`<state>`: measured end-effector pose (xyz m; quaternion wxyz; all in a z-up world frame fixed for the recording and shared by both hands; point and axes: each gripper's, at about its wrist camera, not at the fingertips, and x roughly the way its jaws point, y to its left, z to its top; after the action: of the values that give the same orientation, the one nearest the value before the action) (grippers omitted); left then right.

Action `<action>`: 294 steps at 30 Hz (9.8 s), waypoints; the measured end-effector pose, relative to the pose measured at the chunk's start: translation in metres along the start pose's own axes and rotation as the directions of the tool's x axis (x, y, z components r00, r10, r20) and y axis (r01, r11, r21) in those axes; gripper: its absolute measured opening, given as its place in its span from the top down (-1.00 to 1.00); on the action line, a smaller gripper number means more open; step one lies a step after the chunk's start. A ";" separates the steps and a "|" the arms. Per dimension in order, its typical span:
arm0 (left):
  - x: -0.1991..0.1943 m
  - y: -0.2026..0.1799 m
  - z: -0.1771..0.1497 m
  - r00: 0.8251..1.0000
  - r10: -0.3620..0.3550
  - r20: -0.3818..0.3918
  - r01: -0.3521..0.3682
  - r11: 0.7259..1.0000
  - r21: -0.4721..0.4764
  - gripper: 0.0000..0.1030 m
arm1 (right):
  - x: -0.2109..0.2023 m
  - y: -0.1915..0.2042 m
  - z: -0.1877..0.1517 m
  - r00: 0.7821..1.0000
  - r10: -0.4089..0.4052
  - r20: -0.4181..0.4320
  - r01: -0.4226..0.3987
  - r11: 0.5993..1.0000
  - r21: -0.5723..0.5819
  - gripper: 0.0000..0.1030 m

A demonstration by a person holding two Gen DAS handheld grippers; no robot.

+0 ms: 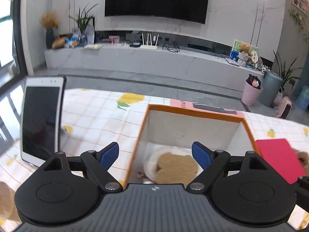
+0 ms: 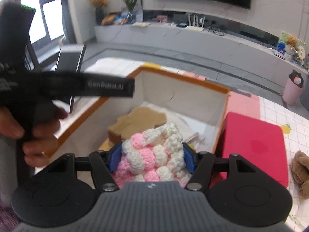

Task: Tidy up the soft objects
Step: 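Lower the sponge into the orange box and open the left gripper while the right carries the pouch, then lower the crocheted pouch into the orange box and open the right gripper, then withdraw both grippers from the box toward the brown plush and white tissue, then grasp the white tissue with the left gripper while the right grasps the yellow cloth, then lift the tissue with the left gripper while the right lifts the yellow cloth, then lower the tissue into the box with the left gripper while the right lowers the cloth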

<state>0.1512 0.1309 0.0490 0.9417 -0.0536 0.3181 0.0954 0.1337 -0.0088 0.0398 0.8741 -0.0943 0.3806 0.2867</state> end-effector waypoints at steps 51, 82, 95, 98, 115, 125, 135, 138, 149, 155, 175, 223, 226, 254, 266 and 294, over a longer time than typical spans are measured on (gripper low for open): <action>-0.003 0.022 -0.001 0.998 -0.046 -0.038 0.045 0.999 -0.027 -0.91 | 0.037 0.024 0.000 0.969 -0.127 -0.213 0.098 0.985 -0.142 -0.95; -0.080 -0.086 -0.021 0.956 -0.290 0.051 0.278 0.946 0.168 -0.91 | -0.150 -0.171 -0.051 0.902 -0.431 -0.034 0.415 0.841 0.348 -0.95; -0.067 -0.158 -0.069 0.905 -0.413 -0.101 0.422 0.843 0.334 -0.91 | -0.064 -0.275 -0.138 0.888 -0.185 -0.420 0.408 0.738 0.538 -0.72; -0.062 -0.164 -0.075 0.898 -0.417 -0.141 0.440 0.833 0.336 -0.91 | -0.048 -0.276 -0.145 0.863 -0.150 -0.483 0.416 0.754 0.509 -0.72; -0.061 -0.176 -0.095 0.902 -0.391 -0.185 0.430 0.768 0.474 -0.90 | -0.026 -0.259 -0.149 0.825 -0.086 -0.558 0.371 0.829 0.420 0.76; -0.041 -0.218 -0.143 0.887 -0.382 -0.259 0.458 0.655 0.602 -0.91 | -0.049 -0.271 -0.155 0.748 -0.271 -0.607 0.535 0.787 0.308 0.85; -0.024 -0.271 -0.191 0.850 -0.470 -0.238 0.465 0.457 0.758 -0.94 | -0.036 -0.277 -0.151 0.756 -0.276 -0.593 0.508 0.819 0.267 0.80; -0.005 -0.284 -0.192 0.859 -0.439 -0.265 0.473 0.478 0.740 -0.94 | -0.036 -0.276 -0.150 0.762 -0.274 -0.587 0.494 0.832 0.253 0.78; 0.024 -0.288 -0.179 0.822 -0.435 -0.367 0.565 0.549 0.616 -0.41 | -0.046 -0.291 -0.155 0.774 -0.269 -0.573 0.505 0.809 0.302 0.60; 0.023 -0.280 -0.160 0.811 -0.406 -0.420 0.580 0.646 0.497 0.40 | -0.040 -0.295 -0.154 0.784 -0.233 -0.576 0.488 0.804 0.339 -0.34; 0.049 -0.243 -0.131 0.606 -0.385 -0.696 0.585 0.809 0.061 0.49 | -0.015 -0.292 -0.154 0.770 -0.212 -0.601 0.474 0.821 0.318 -0.42; -0.057 -0.272 -0.047 0.768 -0.332 -0.548 0.557 0.768 0.315 0.53 | -0.092 -0.261 -0.111 0.838 -0.347 -0.421 0.497 0.804 0.327 0.90; -0.079 -0.258 -0.024 0.780 -0.384 -0.495 0.570 0.762 0.306 0.53 | -0.114 -0.249 -0.087 0.854 -0.383 -0.351 0.499 0.795 0.346 0.90; -0.008 -0.039 0.045 0.942 -0.256 -0.218 0.277 0.958 0.072 0.53 | -0.009 -0.065 0.095 0.997 -0.070 0.012 0.065 0.963 0.262 0.90; 0.065 -0.023 0.038 0.932 -0.127 -0.340 0.150 0.988 0.043 0.56 | 0.095 -0.067 0.099 0.977 -0.124 -0.174 0.155 0.972 0.178 0.91; 0.089 -0.018 0.036 0.936 -0.072 -0.343 0.099 0.993 0.062 -0.37 | 0.120 -0.072 0.100 0.945 -0.160 -0.285 0.209 0.966 0.151 0.90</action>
<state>0.2458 0.1319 0.0239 0.8772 -0.0461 0.4769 0.0310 0.3024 0.0222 0.0188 0.8418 -0.0891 0.5102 0.1522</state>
